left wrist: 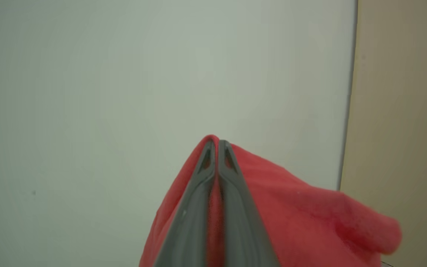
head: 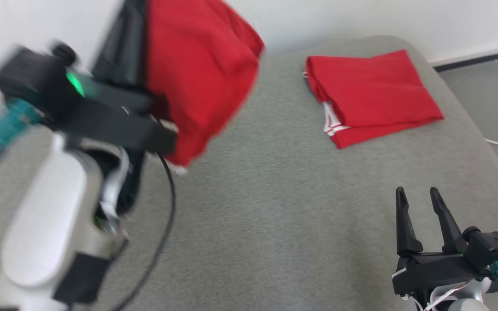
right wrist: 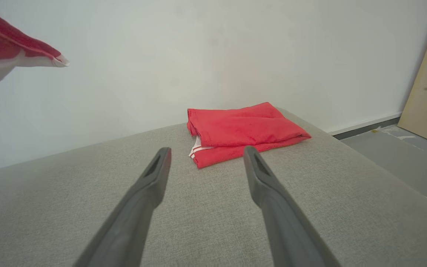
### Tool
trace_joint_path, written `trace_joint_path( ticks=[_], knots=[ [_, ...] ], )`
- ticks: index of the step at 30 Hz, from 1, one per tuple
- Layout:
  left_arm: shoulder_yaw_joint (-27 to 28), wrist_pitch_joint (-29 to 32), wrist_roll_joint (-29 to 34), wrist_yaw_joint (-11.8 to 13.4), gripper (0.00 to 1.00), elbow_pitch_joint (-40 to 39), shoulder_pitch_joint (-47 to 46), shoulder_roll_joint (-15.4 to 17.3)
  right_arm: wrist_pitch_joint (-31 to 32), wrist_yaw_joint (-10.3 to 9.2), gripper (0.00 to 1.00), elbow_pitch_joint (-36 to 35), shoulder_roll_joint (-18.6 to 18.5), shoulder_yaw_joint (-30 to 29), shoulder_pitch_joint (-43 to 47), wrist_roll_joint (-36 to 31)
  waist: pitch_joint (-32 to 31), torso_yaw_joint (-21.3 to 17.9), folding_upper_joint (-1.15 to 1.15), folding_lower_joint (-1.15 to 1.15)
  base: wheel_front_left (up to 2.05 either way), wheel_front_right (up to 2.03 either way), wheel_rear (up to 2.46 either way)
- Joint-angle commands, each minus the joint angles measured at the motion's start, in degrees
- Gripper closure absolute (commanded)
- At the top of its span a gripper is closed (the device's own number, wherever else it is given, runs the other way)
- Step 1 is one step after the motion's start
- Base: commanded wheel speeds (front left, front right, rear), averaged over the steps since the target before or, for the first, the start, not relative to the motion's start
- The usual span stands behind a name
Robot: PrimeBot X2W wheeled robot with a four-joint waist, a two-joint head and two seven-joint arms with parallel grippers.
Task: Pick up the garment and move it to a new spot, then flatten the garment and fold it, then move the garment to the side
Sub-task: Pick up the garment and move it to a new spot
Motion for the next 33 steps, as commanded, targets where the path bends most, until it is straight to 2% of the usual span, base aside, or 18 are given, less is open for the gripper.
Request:
trace_joint_path(
  ticks=[1,6,8,10,13,17,24,25,26,30,33],
  knots=[
    [-0.4,-0.3,-0.3,0.3,1.00,-0.4,2.6,-0.5,-0.4,-0.15,0.00,0.3,0.2,0.4,-0.3,0.5,0.8,-2.6,0.00,0.00,0.00,0.00,0.00],
    [-1.3,-2.3,-1.5,0.7,1.00,2.3,10.5,-0.5,-0.9,-0.15,0.00,1.3,0.2,1.2,-1.2,0.9,1.9,-4.8,0.00,0.00,0.00,0.00,0.00],
    [-2.0,-3.2,0.1,0.8,1.00,4.5,13.0,1.1,-1.1,-0.15,0.00,1.7,0.2,1.4,-1.4,1.0,2.3,-5.5,0.00,0.00,0.00,0.00,0.00],
    [-1.8,-4.2,-2.0,0.1,1.00,7.1,15.6,-0.1,-1.2,-0.15,0.00,2.1,0.2,1.3,-1.6,0.8,2.6,-6.0,0.00,0.00,0.00,0.00,0.00],
    [-1.9,-5.7,-1.1,-0.1,1.00,10.3,16.7,1.1,-1.3,-0.15,0.00,2.5,0.2,1.3,-1.8,0.7,2.8,-6.2,0.00,0.00,0.00,0.00,0.00],
    [-1.9,-7.4,-3.3,-1.8,1.00,17.4,18.8,-0.5,-1.3,-0.16,0.00,3.1,0.2,1.6,-2.1,0.5,2.7,-6.3,0.00,0.00,0.00,0.00,0.00],
    [-4.7,-9.3,-2.7,-4.6,1.00,27.6,19.2,-2.8,-1.2,-0.16,0.00,3.9,0.2,2.4,-2.4,0.4,1.4,-5.6,0.00,0.00,0.00,0.00,0.00],
    [-5.0,-9.7,-2.3,-4.8,0.41,28.4,18.7,-3.2,-1.2,-0.16,0.00,4.0,0.2,2.3,-2.3,0.4,1.1,-5.4,0.00,0.00,0.00,0.00,0.00],
    [-4.9,-10.1,-2.1,-4.7,0.00,28.8,18.1,-3.6,-1.2,-0.16,0.00,4.1,0.2,2.3,-2.2,0.3,0.7,-5.2,0.00,0.00,0.00,0.00,0.00],
    [-4.4,-11.4,-0.7,-4.6,0.00,26.7,16.6,-3.9,-0.8,-0.16,0.00,4.0,0.2,1.3,-1.0,-0.2,-1.5,-3.6,0.00,0.00,0.00,0.00,0.00],
    [-2.5,-11.9,0.7,-3.3,0.00,22.5,16.6,-2.6,-0.7,-0.16,0.00,3.4,0.2,0.5,-0.3,-0.6,-3.4,-2.1,0.00,0.00,0.00,0.00,0.00]
  ],
)
